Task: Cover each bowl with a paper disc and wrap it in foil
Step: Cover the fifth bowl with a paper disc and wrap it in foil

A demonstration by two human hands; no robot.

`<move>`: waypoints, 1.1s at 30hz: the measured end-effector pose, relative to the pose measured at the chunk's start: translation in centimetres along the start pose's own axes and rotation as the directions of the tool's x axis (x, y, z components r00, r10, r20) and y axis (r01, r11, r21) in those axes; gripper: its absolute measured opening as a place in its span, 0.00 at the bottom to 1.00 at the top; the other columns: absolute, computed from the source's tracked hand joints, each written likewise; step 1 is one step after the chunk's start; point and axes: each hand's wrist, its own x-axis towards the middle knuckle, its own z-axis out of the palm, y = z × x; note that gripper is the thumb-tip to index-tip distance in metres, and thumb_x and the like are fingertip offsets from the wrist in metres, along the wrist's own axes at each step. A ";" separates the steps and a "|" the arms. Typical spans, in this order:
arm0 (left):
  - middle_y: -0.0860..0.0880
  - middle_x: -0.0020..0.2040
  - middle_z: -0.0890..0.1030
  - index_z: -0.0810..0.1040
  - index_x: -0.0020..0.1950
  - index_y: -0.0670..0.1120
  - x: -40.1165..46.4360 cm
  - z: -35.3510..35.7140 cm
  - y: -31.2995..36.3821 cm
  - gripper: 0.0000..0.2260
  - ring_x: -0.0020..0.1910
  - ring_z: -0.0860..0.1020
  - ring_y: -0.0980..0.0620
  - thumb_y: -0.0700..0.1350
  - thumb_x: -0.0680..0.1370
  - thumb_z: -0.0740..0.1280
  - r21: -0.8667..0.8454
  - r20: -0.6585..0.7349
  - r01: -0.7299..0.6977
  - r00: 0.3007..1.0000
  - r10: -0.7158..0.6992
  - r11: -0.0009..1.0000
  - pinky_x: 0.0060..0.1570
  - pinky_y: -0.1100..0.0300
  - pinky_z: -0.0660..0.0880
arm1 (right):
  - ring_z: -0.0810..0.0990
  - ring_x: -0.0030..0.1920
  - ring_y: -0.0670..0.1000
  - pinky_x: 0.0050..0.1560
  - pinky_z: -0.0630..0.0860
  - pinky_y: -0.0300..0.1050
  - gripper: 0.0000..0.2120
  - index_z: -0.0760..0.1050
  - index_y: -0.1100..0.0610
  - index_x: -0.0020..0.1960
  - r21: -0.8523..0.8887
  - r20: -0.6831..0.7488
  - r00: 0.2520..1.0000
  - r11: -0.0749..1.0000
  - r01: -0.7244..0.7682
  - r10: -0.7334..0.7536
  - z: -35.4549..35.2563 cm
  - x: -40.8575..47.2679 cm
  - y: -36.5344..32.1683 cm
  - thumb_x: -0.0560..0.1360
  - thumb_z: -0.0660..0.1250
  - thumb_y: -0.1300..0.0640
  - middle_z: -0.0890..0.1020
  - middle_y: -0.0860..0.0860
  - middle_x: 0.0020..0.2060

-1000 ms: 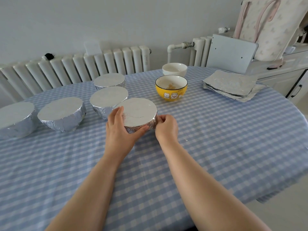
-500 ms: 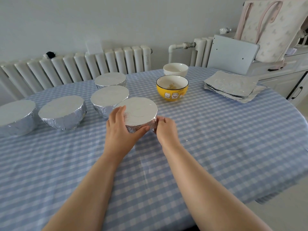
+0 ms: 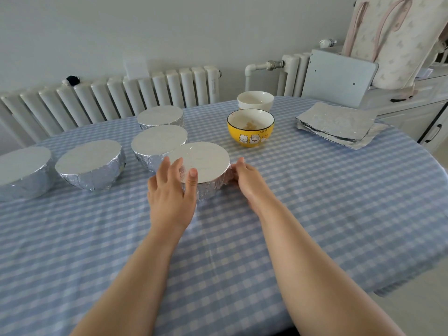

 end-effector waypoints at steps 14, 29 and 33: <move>0.48 0.81 0.49 0.67 0.74 0.51 1.2 -0.1 -1.4 0.39 0.79 0.51 0.47 0.74 0.71 0.58 -0.106 0.112 -0.134 0.983 0.145 0.985 0.74 0.46 0.59 | 0.76 0.44 0.39 0.39 0.70 0.32 0.12 0.73 0.56 0.53 0.135 -0.265 0.952 0.972 0.191 -0.151 2.3 -3.3 0.4 0.81 0.61 0.47 0.80 0.46 0.46; 0.49 0.81 0.50 0.62 0.77 0.50 1.0 0.0 -0.5 0.47 0.78 0.53 0.47 0.69 0.63 0.67 -0.162 0.138 -0.056 0.987 0.079 0.985 0.74 0.49 0.59 | 0.79 0.45 0.44 0.43 0.73 0.35 0.06 0.74 0.55 0.49 0.321 -0.365 0.931 0.935 0.150 -0.024 3.3 -2.6 0.7 0.81 0.64 0.52 0.81 0.48 0.45; 0.49 0.80 0.50 0.61 0.77 0.49 0.9 0.0 -0.5 0.49 0.78 0.53 0.47 0.72 0.61 0.65 -0.177 0.130 -0.057 0.988 0.081 0.983 0.74 0.47 0.60 | 0.82 0.45 0.45 0.48 0.79 0.40 0.07 0.79 0.54 0.51 0.363 -0.362 0.932 0.920 0.149 -0.008 3.6 -2.7 0.8 0.80 0.65 0.53 0.84 0.47 0.44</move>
